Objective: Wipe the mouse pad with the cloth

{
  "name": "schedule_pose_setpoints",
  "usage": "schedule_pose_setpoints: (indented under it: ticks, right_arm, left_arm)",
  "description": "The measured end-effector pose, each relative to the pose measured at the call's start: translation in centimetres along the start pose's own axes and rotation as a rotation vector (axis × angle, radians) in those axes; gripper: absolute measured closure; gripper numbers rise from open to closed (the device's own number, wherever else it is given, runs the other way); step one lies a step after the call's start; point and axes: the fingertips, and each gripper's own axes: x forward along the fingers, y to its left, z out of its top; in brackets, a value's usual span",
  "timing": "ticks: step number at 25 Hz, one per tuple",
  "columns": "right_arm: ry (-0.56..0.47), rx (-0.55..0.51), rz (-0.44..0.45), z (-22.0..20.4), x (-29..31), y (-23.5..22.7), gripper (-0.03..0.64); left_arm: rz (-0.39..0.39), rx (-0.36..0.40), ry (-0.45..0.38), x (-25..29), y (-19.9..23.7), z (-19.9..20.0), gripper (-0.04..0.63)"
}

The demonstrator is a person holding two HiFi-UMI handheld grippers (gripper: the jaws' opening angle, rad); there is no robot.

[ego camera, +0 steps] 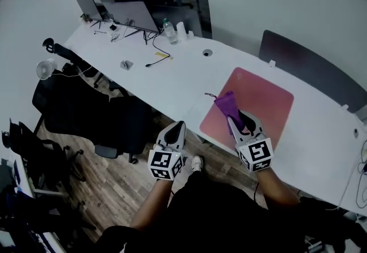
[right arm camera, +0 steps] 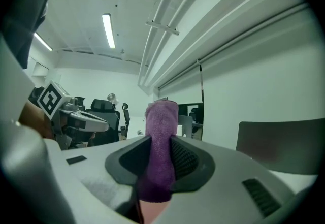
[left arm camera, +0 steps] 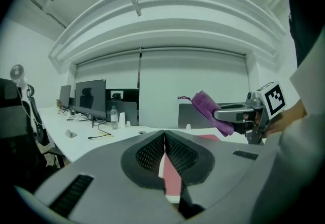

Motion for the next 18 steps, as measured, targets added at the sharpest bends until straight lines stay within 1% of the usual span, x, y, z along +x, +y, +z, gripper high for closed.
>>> schedule_pose_setpoints:
  ticks: [7, 11, 16, 18]
  right_arm:
    - [0.058, 0.008, -0.115, -0.3, 4.5, -2.9, 0.497]
    - [0.085, 0.033, -0.198, -1.1, 6.5, -4.5, 0.497]
    - [0.113, 0.072, -0.308, -2.4, 8.8, -6.0, 0.497]
    - [0.121, 0.094, -0.361, -3.2, 9.4, -6.8, 0.497]
  left_arm:
    - [-0.128, 0.02, 0.016, 6.8, 3.5, 1.2, 0.574]
    - [-0.205, 0.028, 0.033, 10.3, 4.9, 1.1, 0.574]
    - [-0.301, 0.069, 0.046, 14.1, 6.1, 0.7, 0.574]
    - [-0.336, 0.072, 0.051, 15.3, 6.4, 0.3, 0.574]
